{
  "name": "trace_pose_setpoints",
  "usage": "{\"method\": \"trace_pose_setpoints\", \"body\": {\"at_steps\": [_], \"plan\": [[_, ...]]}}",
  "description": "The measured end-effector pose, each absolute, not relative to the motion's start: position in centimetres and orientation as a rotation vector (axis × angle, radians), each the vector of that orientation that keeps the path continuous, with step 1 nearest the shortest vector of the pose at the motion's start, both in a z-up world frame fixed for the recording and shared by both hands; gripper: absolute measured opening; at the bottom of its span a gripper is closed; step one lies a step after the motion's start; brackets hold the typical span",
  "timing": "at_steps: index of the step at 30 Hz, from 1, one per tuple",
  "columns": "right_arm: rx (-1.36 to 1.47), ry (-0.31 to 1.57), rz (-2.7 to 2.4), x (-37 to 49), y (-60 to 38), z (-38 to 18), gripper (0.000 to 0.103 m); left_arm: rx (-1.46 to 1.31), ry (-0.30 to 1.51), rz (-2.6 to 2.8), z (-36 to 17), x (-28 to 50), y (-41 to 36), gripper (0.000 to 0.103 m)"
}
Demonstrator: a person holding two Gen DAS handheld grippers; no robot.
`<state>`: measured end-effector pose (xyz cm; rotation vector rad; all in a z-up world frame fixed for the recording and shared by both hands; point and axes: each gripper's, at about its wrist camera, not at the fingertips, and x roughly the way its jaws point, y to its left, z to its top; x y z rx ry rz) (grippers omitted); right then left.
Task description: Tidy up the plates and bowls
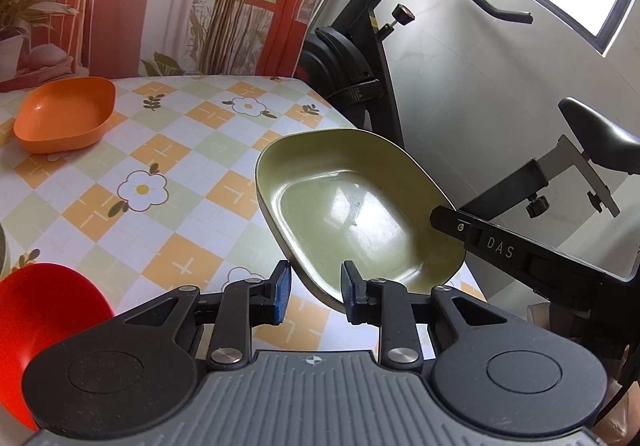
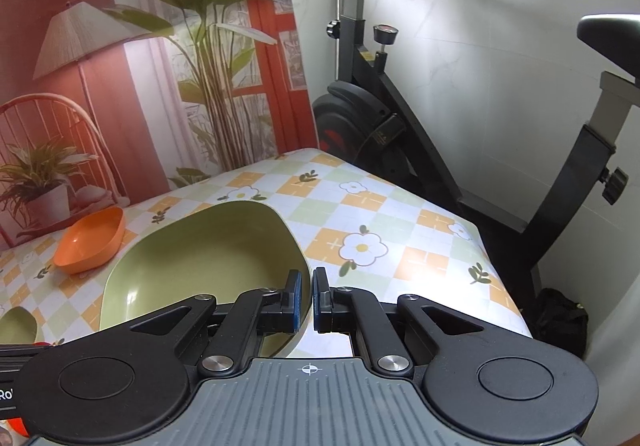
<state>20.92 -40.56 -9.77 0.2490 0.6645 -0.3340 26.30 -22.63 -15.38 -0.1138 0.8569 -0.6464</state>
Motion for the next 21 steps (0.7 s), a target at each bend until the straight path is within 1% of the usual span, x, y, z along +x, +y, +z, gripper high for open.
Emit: {"method": "trace_pose_setpoints", "body": {"at_steps": [13,21], "plan": [[0.182,0.654,-0.166,24.9,-30.7,-6.4,0.006,-0.234,0.761,-0.547,-12.1,26.3,-12.7,0.028],[0.134,0.698,0.003,28.5,-21.4,-6.9,0.007,-0.264,0.733,-0.436,-11.5,26.1,-4.4,0.029]]}}
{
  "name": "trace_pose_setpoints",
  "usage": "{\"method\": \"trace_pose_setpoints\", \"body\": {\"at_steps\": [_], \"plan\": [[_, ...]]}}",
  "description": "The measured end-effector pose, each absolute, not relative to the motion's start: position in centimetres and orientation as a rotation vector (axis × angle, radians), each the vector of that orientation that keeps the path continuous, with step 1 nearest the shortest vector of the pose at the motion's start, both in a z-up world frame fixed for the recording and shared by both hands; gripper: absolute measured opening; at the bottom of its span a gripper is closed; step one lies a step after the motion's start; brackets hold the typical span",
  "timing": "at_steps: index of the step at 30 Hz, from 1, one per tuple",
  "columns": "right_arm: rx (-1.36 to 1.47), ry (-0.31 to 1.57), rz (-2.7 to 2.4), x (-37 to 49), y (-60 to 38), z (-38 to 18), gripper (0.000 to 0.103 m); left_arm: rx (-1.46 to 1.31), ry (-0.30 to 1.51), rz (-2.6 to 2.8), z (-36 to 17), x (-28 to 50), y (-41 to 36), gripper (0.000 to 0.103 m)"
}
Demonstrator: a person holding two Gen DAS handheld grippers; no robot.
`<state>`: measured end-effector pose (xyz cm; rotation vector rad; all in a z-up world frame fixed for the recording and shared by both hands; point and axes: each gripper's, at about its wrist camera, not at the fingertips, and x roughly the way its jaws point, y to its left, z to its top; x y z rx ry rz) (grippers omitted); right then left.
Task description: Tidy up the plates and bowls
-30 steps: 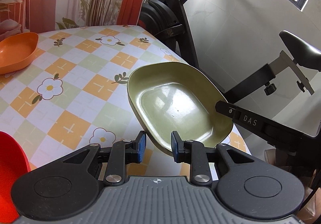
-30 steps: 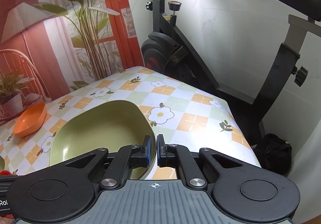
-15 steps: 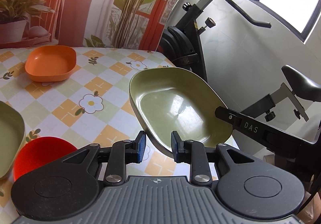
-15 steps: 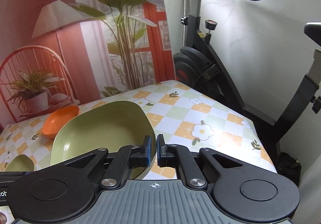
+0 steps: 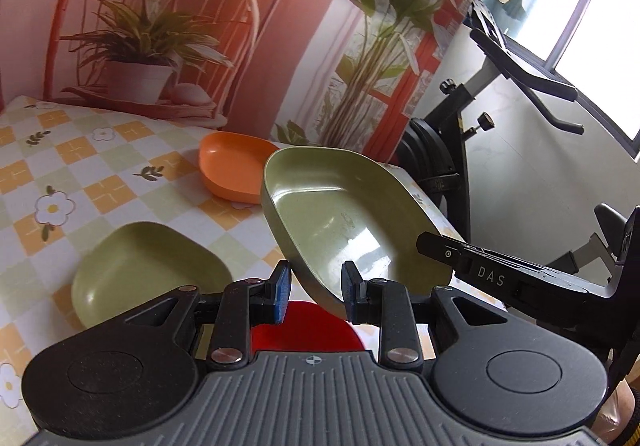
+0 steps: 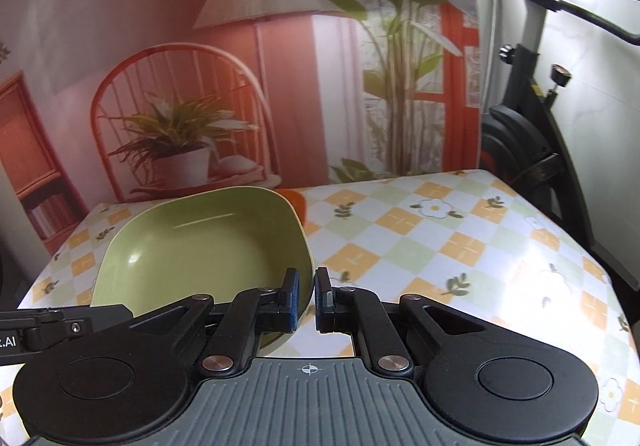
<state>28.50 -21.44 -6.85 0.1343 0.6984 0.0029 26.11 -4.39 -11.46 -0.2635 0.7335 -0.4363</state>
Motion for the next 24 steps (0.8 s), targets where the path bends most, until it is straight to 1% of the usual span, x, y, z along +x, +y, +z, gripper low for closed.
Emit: {"method": "trace_pose_setpoints", "body": {"at_steps": [3,10,24], "plan": [[0.094,0.709,0.07,29.9,-17.8,-7.3,0.007,-0.273,0.733,-0.383,-11.4,26.0,-1.2,0.029],[-0.049,0.726,0.23,32.9,-12.2,-8.8,0.007,-0.329,0.77,-0.303,-13.3,26.1,2.9,0.029],[-0.183,0.812,0.427,37.4,-10.1,-11.6,0.006,-0.376,0.881,-0.266,-17.3,27.1,3.4,0.029]]}}
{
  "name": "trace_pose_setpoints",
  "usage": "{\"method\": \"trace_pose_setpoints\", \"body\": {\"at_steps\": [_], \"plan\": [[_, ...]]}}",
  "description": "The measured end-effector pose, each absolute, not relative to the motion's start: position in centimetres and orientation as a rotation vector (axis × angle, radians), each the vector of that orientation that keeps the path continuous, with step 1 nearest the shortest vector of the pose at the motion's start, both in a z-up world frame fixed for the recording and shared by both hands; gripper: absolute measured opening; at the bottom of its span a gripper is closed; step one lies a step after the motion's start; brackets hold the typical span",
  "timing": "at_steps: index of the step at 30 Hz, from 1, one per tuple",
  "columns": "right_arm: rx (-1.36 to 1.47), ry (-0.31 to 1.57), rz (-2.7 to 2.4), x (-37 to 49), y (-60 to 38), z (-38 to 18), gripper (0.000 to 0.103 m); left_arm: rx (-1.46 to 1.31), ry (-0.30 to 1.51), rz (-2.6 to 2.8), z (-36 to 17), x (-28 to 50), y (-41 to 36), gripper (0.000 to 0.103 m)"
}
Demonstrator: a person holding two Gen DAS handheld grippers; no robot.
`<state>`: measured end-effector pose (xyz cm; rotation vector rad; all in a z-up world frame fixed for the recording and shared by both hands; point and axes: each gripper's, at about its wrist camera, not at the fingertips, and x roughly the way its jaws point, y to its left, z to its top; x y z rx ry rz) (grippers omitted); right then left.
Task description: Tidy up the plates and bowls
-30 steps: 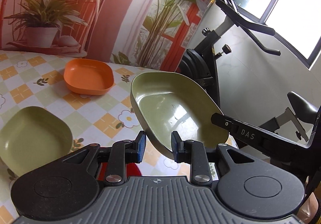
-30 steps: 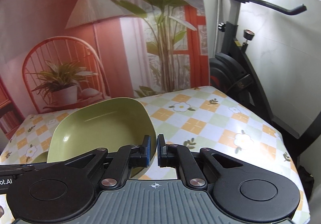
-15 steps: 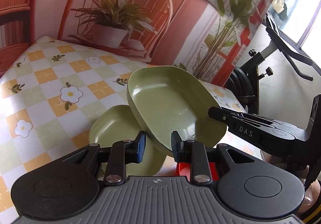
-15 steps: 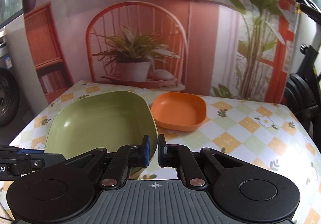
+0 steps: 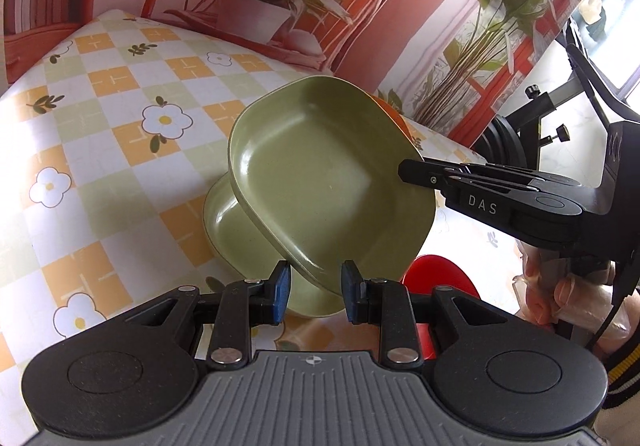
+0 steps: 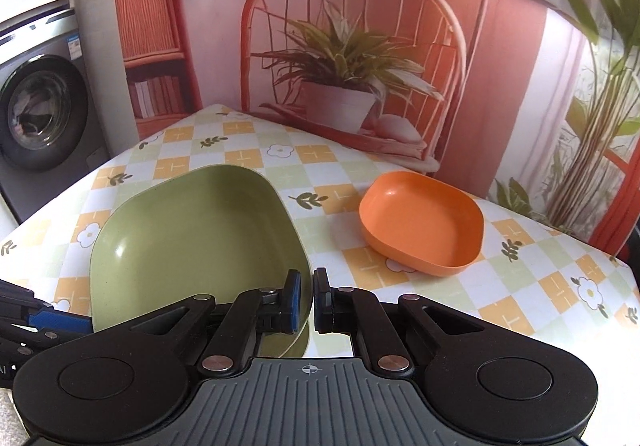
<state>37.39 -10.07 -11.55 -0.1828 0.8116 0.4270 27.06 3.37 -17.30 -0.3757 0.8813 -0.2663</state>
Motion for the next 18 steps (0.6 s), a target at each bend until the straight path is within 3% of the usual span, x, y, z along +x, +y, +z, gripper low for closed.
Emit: {"method": "trace_pose_setpoints", "body": {"at_steps": [18], "plan": [[-0.29,0.918,0.498,39.8,-8.9,-15.8,0.003,-0.367,0.955,-0.235,-19.6,27.6,2.7,0.027]]}}
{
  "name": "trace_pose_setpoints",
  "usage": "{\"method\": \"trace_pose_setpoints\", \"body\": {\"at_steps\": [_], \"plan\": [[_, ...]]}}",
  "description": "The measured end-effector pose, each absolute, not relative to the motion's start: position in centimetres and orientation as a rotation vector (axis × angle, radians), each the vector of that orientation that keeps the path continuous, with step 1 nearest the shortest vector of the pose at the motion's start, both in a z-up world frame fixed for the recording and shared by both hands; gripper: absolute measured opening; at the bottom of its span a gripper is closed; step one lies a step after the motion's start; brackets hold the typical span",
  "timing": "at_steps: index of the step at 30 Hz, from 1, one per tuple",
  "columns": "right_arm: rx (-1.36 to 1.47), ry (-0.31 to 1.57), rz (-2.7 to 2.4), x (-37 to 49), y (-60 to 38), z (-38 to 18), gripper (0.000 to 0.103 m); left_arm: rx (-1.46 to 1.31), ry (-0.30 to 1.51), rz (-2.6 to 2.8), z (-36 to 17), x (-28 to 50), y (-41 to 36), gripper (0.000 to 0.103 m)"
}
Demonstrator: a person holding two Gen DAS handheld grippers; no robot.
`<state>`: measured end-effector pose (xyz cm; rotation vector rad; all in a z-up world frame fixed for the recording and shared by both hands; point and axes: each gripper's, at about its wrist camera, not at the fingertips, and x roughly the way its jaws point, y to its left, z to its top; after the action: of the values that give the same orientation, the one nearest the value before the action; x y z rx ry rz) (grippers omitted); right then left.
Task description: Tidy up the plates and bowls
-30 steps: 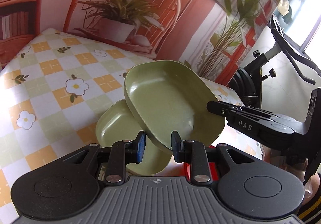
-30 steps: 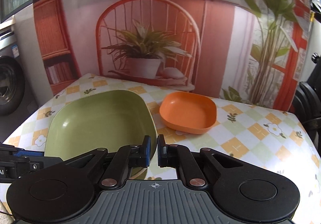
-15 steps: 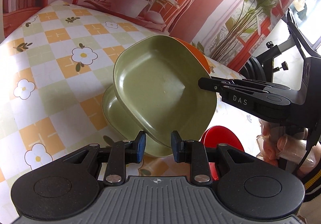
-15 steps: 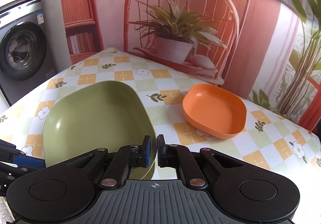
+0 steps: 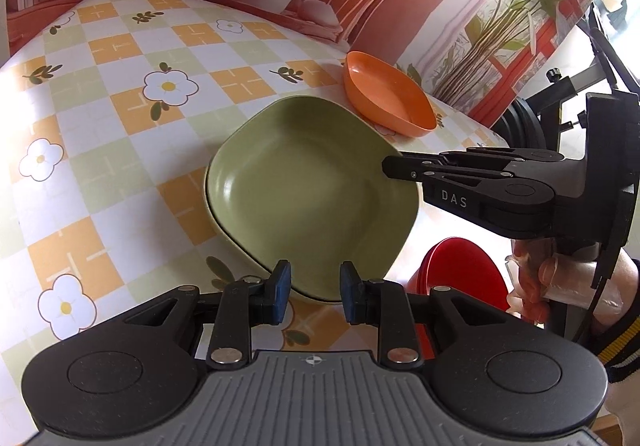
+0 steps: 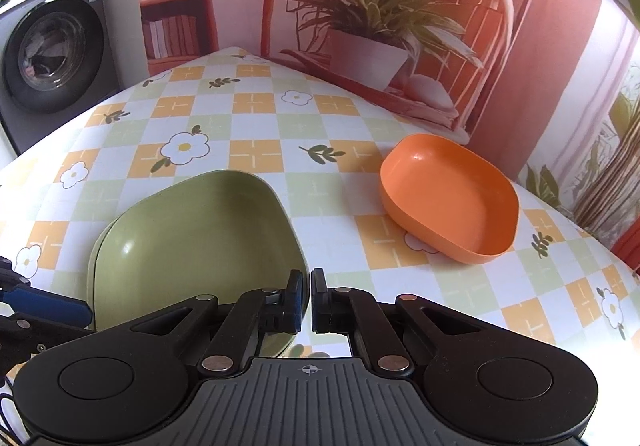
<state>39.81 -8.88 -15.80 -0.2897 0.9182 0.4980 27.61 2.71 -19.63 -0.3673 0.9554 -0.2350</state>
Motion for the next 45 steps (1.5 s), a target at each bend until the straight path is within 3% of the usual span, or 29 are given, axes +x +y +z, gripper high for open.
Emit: {"method": "trace_pose_setpoints", "body": {"at_steps": [15,20,32,45], "plan": [[-0.344,0.96,0.509,39.7,-7.9,-17.1,0.005,-0.345,0.9,-0.164,-18.8,27.5,3.3,0.027],[-0.225,0.951,0.528,39.8,-9.6,-15.7,0.011,-0.327,0.863,-0.148,-17.7,27.8,3.7,0.027],[0.031,0.842,0.416,39.8,-18.7,-11.4,0.016,-0.235,0.726,-0.163,-12.6,31.0,3.7,0.027],[0.271,0.765,0.179,41.5,-25.7,-15.3,0.022,-0.144,0.69,-0.264,-12.2,38.7,-2.7,0.028]]}}
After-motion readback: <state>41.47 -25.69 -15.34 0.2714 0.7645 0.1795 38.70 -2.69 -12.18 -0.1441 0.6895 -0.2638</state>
